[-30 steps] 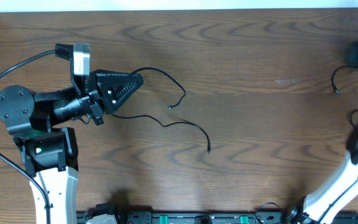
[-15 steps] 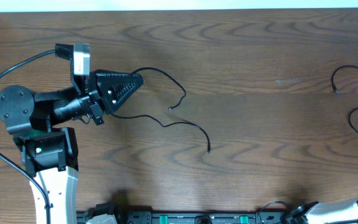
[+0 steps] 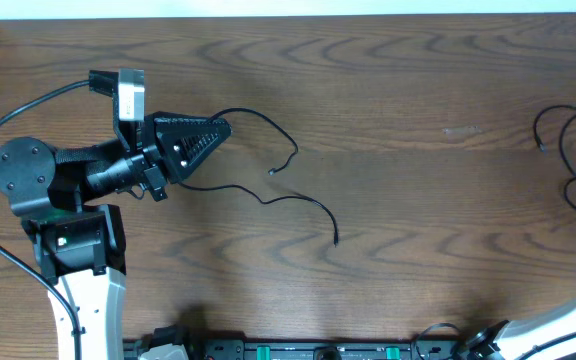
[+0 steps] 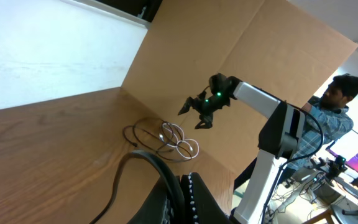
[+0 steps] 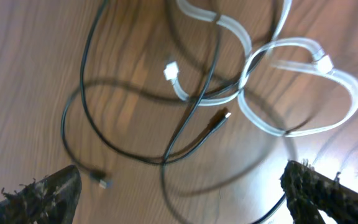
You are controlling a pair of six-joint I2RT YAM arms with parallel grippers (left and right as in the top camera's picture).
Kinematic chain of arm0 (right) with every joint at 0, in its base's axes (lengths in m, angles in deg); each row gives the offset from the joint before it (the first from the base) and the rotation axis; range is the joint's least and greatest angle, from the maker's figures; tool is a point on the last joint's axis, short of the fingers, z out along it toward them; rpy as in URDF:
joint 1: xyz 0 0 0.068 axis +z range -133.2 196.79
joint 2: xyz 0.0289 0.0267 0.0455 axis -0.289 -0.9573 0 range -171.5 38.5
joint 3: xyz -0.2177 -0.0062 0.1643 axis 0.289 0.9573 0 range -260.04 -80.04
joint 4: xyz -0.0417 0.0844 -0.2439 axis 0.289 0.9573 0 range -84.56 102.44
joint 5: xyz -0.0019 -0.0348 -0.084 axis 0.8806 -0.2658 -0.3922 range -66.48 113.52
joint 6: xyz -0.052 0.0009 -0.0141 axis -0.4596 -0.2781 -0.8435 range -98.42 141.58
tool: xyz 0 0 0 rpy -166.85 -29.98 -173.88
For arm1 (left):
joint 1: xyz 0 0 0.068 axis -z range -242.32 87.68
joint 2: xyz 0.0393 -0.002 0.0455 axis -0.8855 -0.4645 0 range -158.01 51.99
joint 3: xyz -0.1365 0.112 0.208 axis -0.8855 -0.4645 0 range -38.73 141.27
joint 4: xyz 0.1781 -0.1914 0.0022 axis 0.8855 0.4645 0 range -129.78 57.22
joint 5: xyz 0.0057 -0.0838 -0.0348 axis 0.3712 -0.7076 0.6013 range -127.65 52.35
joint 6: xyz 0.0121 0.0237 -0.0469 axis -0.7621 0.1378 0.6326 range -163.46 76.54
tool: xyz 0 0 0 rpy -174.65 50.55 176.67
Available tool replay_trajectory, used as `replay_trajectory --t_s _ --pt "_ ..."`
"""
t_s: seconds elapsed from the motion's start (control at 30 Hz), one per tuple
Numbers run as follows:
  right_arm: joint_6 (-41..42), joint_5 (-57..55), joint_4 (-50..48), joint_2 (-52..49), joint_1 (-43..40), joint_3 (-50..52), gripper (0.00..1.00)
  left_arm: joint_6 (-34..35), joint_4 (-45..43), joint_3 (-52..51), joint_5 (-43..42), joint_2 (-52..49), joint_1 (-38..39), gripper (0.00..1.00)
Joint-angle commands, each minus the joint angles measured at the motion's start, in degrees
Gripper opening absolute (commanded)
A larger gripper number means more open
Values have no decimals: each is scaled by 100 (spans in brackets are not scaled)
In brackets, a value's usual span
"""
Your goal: Untangle cables
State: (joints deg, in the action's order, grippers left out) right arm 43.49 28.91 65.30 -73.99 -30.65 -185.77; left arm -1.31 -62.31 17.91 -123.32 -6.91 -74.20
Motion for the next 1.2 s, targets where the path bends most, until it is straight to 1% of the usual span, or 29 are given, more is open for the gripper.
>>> replay_trajectory --t_s 0.0,0.13,0.2,0.33,0.4,0.5,0.57,0.67,0.7,0.83,0.97,1.17 --pt "-61 140 227 -79 424 11 99 -52 -31 -55 -90 7 7 7" --pt "-529 151 448 -79 927 11 99 -52 -31 -55 -92 7 7 7" --pt "-901 142 535 -79 1235 11 99 -55 -31 -55 -92 7 7 8" --pt "-1659 120 472 -109 1851 22 99 -55 -31 -55 -90 7 7 8" --pt "-1926 -177 361 -177 2090 63 99 -55 -31 -55 -92 7 7 7" --pt "-1982 -1071 236 -422 2354 142 99 -55 -31 -55 -94 7 7 7" --pt "-2173 -1233 280 -656 2457 153 99 -55 -31 -55 -92 7 7 7" --pt "-2184 -1019 302 -990 2522 155 84 -55 -31 -55 -94 7 7 7" --pt "-2203 -957 302 -1134 2540 155 83 -52 -31 -55 -96 7 7 8" --pt "-2245 -975 271 -1423 2540 155 86 -55 -28 -55 -267 4 7 7" --pt "-2240 -975 208 -1582 2535 155 88 -52 -31 -55 -389 7 7 7" --pt "-2243 -975 138 -1803 2498 155 81 -52 -31 -55 -389 7 7 8"
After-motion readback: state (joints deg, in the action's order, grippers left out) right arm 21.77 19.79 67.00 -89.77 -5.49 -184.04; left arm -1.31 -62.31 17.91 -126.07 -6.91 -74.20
